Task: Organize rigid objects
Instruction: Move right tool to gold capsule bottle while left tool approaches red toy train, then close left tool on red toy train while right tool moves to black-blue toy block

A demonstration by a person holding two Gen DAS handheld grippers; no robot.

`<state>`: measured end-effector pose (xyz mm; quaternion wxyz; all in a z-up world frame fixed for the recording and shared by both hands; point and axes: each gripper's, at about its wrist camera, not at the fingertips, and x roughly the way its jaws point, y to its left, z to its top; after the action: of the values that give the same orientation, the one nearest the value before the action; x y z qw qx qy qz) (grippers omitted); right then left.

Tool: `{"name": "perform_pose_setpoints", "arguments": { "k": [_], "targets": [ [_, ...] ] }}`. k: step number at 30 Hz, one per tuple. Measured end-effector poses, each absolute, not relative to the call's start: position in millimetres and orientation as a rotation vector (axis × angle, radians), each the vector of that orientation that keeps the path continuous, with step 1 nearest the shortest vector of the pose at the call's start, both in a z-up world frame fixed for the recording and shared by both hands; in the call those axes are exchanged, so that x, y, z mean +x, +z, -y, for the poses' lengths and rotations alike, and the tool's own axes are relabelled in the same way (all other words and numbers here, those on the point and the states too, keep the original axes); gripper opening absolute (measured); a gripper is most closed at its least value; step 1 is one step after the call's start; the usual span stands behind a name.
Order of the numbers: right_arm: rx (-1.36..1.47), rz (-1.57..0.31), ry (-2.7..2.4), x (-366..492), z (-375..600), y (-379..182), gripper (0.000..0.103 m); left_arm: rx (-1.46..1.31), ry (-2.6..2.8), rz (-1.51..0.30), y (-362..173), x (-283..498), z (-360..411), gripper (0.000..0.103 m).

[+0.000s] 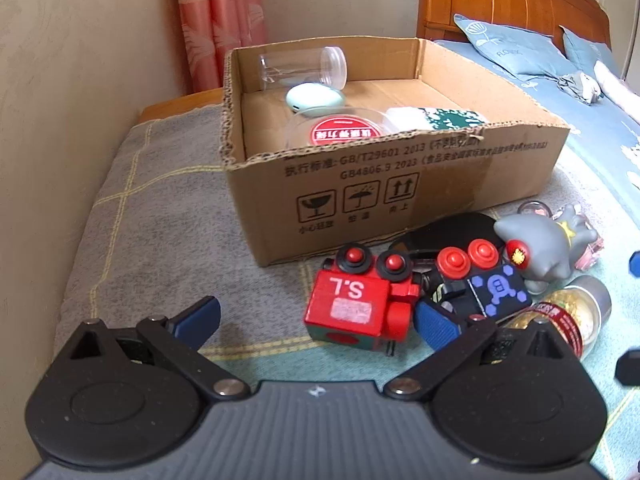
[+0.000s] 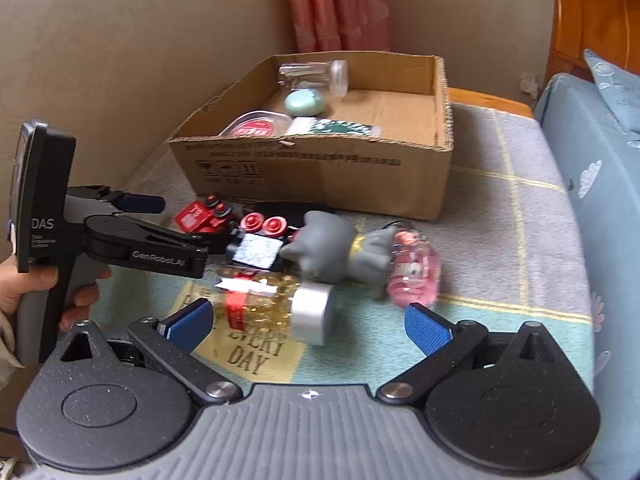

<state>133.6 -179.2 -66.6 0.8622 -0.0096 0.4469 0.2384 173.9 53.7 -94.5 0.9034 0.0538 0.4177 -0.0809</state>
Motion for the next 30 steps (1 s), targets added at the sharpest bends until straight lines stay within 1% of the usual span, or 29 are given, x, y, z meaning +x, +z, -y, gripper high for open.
{"name": "perform_pose_setpoints", "arguments": {
  "k": [6, 13, 16, 22, 30],
  "targets": [
    [-0.057, -0.985, 0.537, 138, 149, -82, 0.103, 0.164, -0.155, -0.856, -93, 162, -58, 0.102],
    [-0.114, -0.966, 0.437, 142, 129, -87, 0.103, 0.144, -0.163, -0.804, -81, 148, -71, 0.102],
    [-0.146, -0.954, 0.403, 141, 127, -87, 0.097, 0.135, -0.169, -0.793, -78, 145, -74, 0.102],
    [-0.193, -0.964, 0.389, 131, 135, -87, 0.097, 0.145, -0.208, -0.789, -80, 144, -70, 0.102],
    [-0.203, -0.96, 0.278, 127, 184, -85, 0.097, 0.168, -0.268, -0.785, -88, 147, -56, 0.102]
  ]
}}
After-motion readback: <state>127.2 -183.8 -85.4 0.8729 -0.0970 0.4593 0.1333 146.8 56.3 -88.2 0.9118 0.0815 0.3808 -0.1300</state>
